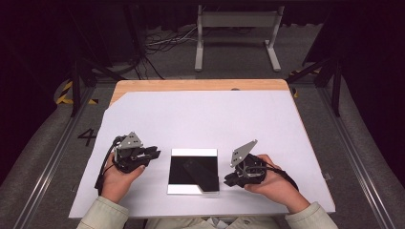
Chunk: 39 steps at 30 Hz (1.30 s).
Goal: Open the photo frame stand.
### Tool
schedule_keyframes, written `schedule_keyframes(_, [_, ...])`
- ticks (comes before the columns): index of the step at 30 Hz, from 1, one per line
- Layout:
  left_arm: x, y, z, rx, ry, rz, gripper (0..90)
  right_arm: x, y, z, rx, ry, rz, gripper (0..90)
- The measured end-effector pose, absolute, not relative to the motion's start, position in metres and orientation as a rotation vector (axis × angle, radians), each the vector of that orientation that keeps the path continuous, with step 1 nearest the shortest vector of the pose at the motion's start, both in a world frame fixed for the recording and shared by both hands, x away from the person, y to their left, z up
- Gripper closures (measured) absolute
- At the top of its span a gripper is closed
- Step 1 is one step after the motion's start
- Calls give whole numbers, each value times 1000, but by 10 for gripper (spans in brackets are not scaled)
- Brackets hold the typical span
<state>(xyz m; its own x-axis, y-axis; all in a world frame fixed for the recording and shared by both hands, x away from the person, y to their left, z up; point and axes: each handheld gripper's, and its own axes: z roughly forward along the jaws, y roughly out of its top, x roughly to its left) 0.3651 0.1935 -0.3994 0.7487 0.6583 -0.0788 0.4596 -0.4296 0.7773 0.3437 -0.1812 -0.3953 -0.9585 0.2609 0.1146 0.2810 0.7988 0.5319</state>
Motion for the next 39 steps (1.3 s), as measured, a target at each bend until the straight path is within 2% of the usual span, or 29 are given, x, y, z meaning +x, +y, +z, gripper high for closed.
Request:
schedule_keyframes(6, [366, 193, -401, 2106, 841, 289, 745, 344, -176, -405, -423, -2954, -790, 844])
schedule_keyframes(21, [367, 194, -402, 2112, 842, 288, 739, 341, -162, -421, -380, -2911, -743, 868])
schedule_keyframes(39, [373, 202, -408, 2089, 910, 290, 728, 338, -165, -403, -381, -2886, -940, 897])
